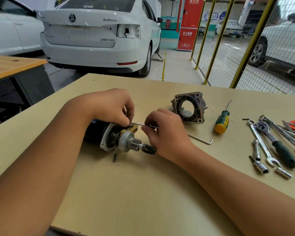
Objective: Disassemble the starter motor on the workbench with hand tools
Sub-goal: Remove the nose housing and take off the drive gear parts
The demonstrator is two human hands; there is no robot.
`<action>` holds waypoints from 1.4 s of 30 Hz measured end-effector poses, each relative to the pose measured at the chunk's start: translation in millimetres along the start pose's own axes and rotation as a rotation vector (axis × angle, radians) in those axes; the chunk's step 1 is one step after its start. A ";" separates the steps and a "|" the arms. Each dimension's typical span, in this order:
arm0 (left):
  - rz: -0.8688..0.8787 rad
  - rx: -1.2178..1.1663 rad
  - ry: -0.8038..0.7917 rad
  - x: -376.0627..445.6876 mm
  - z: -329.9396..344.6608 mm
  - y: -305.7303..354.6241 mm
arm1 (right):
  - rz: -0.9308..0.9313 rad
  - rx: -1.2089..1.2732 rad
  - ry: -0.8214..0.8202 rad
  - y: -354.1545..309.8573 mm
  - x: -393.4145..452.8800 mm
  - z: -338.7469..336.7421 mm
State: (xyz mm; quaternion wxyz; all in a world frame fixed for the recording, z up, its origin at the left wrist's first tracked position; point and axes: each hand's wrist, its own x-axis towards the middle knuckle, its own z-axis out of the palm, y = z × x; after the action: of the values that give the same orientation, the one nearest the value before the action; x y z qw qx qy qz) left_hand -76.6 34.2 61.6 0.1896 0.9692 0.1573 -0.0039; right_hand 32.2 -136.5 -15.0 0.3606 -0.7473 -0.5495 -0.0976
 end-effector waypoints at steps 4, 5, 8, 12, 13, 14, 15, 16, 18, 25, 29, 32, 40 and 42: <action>0.005 -0.001 0.002 0.4 0.6 0.6 | -0.012 0.010 0.020 4.1 -2.1 -1.4; 0.008 0.003 0.005 0.3 0.6 0.9 | -0.008 0.015 0.026 5.0 -2.5 -1.6; 0.019 0.014 0.015 0.3 0.5 1.7 | -0.007 0.023 0.043 7.1 -3.0 -1.9; 0.028 0.036 0.036 0.4 0.3 2.3 | -0.012 0.038 0.077 8.4 -2.7 -2.4; 0.030 0.039 0.040 0.4 0.4 2.2 | -0.013 0.040 0.082 8.5 -2.7 -2.5; 0.028 0.039 0.042 0.4 0.3 1.9 | -0.015 0.043 0.086 8.7 -2.7 -2.3; 0.023 0.038 0.040 0.0 -0.1 1.6 | -0.015 0.045 0.090 9.0 -2.8 -2.2; 0.015 0.036 0.035 -0.8 -0.8 1.5 | -0.013 0.049 0.094 9.4 -2.8 -1.9; 0.001 0.044 0.028 -2.2 -2.7 1.9 | -0.004 0.068 0.106 10.2 -3.0 -1.2; -0.030 0.154 0.039 0.4 -0.6 10.4 | 0.010 0.091 0.110 12.4 -2.0 0.5; -0.022 0.192 0.028 0.2 0.8 13.3 | -0.002 0.104 0.105 11.2 -2.6 0.0; -0.025 0.216 0.023 1.0 2.7 14.2 | -0.013 0.108 0.092 11.3 -2.4 -0.2; -0.011 0.173 0.053 1.3 0.6 7.9 | -0.024 0.142 0.039 12.2 0.2 3.3; -0.004 0.166 0.047 1.3 0.3 7.1 | 0.012 0.175 0.043 12.5 1.0 6.0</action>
State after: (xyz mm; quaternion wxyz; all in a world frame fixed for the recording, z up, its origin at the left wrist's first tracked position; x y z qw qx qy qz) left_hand -73.1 28.3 63.9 0.1048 0.9810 0.1630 0.0053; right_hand 42.3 -133.6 -24.1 0.4367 -0.7142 -0.5434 -0.0630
